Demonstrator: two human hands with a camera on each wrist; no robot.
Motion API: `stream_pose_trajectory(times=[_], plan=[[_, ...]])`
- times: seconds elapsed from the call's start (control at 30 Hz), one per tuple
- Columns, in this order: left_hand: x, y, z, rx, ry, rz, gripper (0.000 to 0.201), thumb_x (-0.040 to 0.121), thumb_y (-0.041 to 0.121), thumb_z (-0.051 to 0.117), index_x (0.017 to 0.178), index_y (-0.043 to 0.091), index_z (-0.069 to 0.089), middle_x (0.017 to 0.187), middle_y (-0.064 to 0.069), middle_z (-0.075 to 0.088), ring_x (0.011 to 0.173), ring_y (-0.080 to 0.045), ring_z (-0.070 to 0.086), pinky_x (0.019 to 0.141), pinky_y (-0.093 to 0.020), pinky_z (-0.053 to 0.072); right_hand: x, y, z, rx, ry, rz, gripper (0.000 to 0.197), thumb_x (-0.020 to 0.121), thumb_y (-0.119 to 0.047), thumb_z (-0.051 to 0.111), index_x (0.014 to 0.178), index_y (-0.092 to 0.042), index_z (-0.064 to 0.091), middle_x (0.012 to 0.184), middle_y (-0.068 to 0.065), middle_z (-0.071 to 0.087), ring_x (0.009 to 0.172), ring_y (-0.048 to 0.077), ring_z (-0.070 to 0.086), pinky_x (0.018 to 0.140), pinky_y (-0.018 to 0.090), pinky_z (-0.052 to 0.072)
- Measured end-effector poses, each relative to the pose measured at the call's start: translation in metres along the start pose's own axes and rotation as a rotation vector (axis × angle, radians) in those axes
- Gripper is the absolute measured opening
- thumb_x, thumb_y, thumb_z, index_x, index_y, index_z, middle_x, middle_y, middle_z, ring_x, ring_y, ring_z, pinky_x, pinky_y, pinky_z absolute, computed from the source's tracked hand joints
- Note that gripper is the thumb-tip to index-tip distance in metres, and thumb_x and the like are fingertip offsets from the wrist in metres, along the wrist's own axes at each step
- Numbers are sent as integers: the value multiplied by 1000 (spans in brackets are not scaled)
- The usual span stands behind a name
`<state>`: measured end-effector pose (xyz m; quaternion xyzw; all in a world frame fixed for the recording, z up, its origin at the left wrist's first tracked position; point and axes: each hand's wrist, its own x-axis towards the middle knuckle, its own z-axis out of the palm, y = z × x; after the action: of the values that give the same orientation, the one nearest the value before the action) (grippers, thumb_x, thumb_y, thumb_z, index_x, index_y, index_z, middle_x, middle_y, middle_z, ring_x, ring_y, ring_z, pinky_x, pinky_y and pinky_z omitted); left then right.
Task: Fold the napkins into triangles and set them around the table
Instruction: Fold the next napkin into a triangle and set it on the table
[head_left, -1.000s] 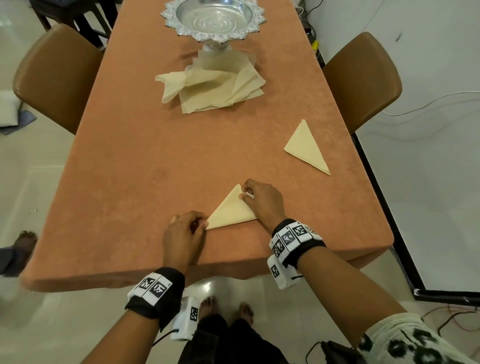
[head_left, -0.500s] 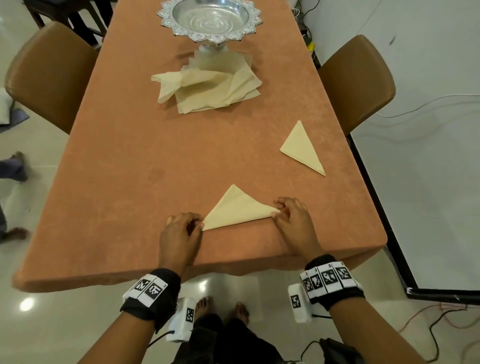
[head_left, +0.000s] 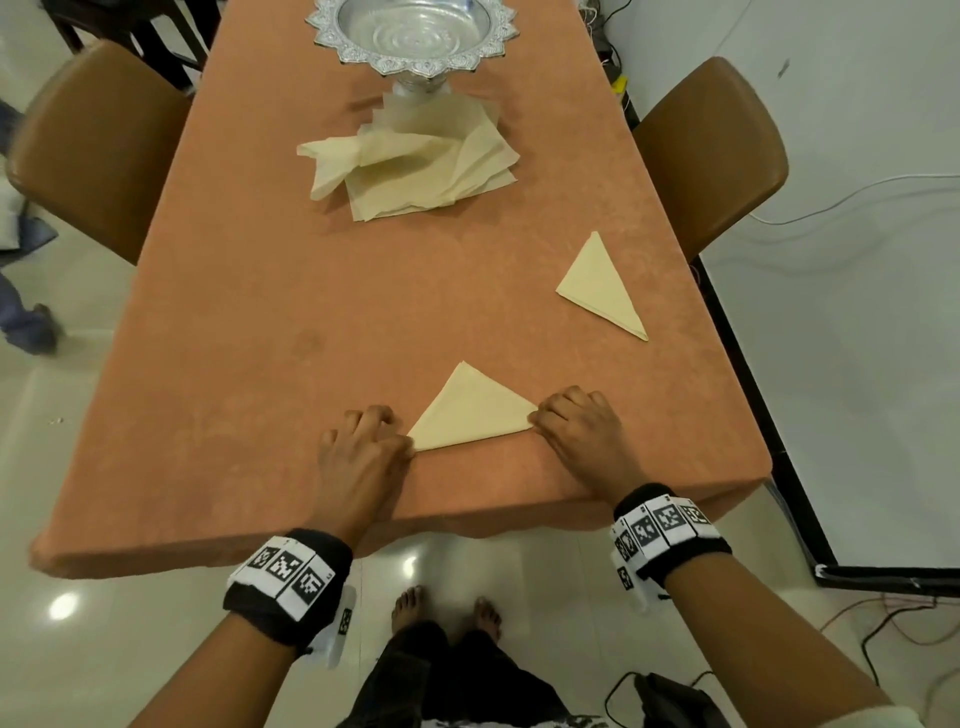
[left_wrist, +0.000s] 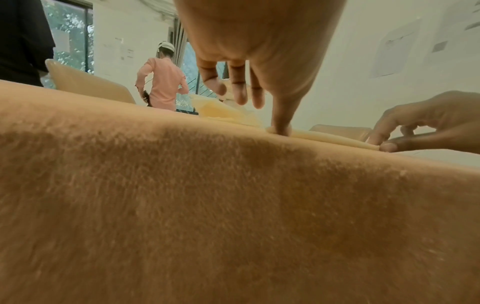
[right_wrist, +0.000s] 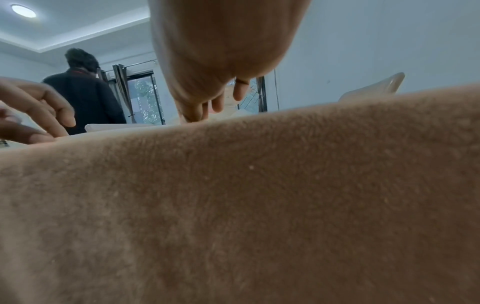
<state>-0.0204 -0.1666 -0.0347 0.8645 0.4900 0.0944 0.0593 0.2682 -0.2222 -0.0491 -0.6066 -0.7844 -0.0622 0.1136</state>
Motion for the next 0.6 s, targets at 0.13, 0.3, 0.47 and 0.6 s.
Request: stream_pose_trajectory(times=[0.13,0.3,0.47,0.6], plan=[[8,-4,-5,151,-19,181,5,75,26,77,77,23,74,96,-4,63,85,-25,53,62,-38,40,7,1,-7,-94,-59,-106,17,75,-8,74,87,-17,67,83,-1,62,78,19,55,63,32,37],[-4,-1,-9,176,16,232,23,84,34,54,79,24,74,101,-1,67,92,-22,52,68,-37,36,-12,0,-17,-129,-52,-190,14,77,-8,65,88,-16,64,85,1,62,78,21,55,66,33,35],[-41,11,-2,110,31,231,32,85,37,43,80,24,72,101,1,68,97,-20,48,72,-37,32,-62,-17,-20,-103,8,-178,17,83,-8,52,93,-15,64,89,2,63,81,22,59,67,33,40],[-56,18,0,34,36,175,35,88,45,44,92,23,72,104,3,69,97,-19,54,77,-37,35,-73,-28,-22,-53,60,-76,14,90,-17,53,98,-16,64,92,1,66,87,22,61,73,34,37]])
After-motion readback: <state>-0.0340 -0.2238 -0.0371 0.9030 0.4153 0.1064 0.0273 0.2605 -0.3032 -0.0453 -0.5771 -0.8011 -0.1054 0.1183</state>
